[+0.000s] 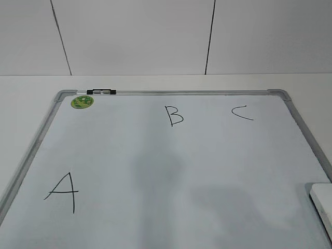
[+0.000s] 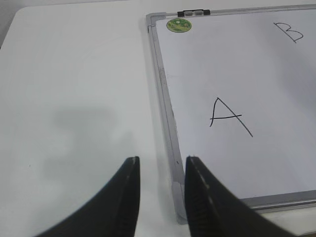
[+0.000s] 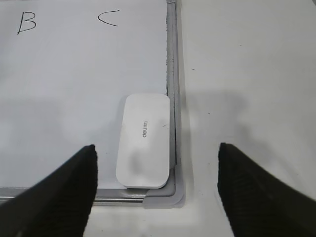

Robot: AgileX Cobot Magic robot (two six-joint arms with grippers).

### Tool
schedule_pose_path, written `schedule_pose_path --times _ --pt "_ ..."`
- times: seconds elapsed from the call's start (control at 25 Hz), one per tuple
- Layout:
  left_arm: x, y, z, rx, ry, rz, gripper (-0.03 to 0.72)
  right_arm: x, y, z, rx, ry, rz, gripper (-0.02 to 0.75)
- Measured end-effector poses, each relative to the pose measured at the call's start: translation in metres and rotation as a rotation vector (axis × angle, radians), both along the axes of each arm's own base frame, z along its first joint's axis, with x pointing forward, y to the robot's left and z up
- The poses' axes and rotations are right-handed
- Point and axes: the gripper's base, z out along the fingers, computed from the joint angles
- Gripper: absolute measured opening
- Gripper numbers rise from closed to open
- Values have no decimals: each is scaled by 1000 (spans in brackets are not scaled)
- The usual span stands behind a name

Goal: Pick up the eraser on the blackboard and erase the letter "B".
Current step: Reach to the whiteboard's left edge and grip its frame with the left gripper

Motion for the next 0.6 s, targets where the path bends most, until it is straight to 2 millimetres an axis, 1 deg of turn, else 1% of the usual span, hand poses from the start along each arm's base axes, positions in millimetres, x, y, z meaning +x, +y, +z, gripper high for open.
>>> schedule_pose_path --times 0.6 --pt "0 0 0 0 0 0 237 0 0 0 -5 0 -3 584"
